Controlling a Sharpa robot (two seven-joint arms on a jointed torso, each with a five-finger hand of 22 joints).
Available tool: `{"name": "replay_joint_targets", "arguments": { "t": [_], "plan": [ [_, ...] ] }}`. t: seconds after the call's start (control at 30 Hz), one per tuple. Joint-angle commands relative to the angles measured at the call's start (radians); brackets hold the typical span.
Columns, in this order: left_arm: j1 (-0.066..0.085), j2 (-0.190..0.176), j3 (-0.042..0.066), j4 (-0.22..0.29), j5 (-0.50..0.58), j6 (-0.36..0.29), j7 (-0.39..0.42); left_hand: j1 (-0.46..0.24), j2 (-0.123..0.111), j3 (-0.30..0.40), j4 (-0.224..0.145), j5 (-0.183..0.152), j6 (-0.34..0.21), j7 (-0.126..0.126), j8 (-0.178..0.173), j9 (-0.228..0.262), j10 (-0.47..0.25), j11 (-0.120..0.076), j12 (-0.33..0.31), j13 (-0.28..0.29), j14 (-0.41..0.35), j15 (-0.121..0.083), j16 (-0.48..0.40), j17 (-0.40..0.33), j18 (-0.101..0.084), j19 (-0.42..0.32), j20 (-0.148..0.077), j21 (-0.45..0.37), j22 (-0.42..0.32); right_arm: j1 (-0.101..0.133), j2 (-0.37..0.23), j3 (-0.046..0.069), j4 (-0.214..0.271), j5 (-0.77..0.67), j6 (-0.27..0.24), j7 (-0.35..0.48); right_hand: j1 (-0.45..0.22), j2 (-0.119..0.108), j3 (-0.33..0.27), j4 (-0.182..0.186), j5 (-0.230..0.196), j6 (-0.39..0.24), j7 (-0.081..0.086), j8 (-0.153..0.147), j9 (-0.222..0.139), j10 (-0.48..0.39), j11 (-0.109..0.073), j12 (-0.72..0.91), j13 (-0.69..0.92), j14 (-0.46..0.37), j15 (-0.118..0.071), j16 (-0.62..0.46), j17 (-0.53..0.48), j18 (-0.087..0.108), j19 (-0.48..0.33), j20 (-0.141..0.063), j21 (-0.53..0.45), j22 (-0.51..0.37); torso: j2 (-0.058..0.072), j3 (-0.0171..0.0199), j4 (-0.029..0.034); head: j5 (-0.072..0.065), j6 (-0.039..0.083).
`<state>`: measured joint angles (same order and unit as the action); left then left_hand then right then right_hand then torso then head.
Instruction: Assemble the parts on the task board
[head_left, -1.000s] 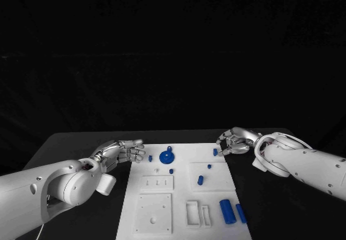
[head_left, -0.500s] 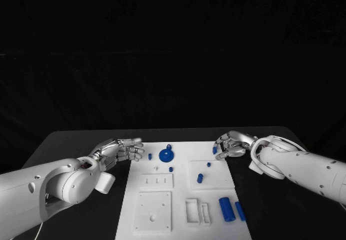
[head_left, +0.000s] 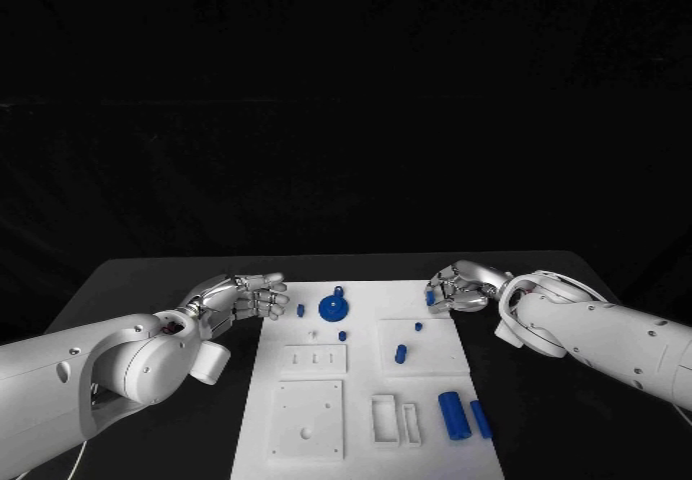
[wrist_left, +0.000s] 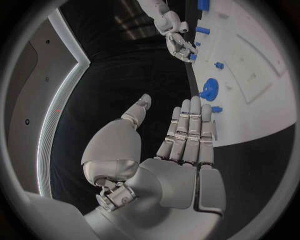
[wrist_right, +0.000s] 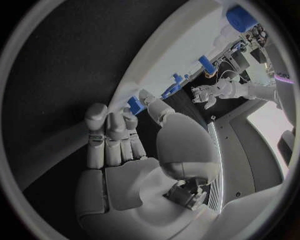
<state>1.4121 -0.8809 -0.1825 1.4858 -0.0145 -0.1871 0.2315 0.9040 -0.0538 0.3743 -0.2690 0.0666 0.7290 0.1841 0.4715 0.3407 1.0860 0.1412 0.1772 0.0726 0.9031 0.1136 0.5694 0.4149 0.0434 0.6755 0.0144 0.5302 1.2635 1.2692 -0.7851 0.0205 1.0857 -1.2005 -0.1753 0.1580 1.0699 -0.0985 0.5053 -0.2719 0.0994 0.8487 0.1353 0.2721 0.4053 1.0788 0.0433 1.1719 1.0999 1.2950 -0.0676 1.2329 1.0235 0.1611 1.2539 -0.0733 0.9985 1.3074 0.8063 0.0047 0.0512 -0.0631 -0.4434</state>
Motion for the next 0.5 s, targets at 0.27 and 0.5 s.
{"name": "replay_joint_targets", "arguments": {
  "t": [0.27, 0.5],
  "plan": [
    [0.001, -0.001, 0.001, 0.003, -0.008, 0.019, 0.007, 0.007, 0.005, 0.000, -0.004, 0.003, 0.000, 0.004, -0.004, 0.001, 0.006, 0.002, -0.005, -0.001, -0.002, -0.001, -0.004, 0.001, 0.020, 0.000, -0.002, -0.007, -0.002, -0.006, 0.001, -0.002, -0.003, -0.001, 0.019, 0.012, -0.007, 0.012, 0.079, 0.020, -0.046, 0.058, 0.005, 0.018, 0.002, 0.006, -0.016, 0.008, -0.003, 0.006, -0.015, -0.005, 0.004, 0.101, 0.006, 0.007, 0.001, 0.017, -0.001, -0.0008, -0.0010, 0.000, -0.003],
    [0.001, -0.001, 0.001, 0.003, -0.009, 0.020, 0.006, 0.007, 0.006, 0.000, -0.004, 0.003, 0.000, 0.004, -0.004, 0.001, 0.006, 0.002, -0.005, -0.001, -0.002, -0.001, -0.004, 0.001, 0.020, 0.000, -0.002, -0.007, -0.002, -0.007, 0.001, -0.002, -0.003, -0.001, 0.013, 0.012, -0.009, 0.012, 0.095, 0.021, -0.048, 0.071, -0.001, 0.025, 0.005, 0.007, -0.022, 0.008, -0.003, 0.007, -0.020, -0.005, 0.005, 0.101, 0.007, 0.006, 0.003, 0.017, -0.001, -0.0007, -0.0003, 0.000, -0.004]
  ]
}}
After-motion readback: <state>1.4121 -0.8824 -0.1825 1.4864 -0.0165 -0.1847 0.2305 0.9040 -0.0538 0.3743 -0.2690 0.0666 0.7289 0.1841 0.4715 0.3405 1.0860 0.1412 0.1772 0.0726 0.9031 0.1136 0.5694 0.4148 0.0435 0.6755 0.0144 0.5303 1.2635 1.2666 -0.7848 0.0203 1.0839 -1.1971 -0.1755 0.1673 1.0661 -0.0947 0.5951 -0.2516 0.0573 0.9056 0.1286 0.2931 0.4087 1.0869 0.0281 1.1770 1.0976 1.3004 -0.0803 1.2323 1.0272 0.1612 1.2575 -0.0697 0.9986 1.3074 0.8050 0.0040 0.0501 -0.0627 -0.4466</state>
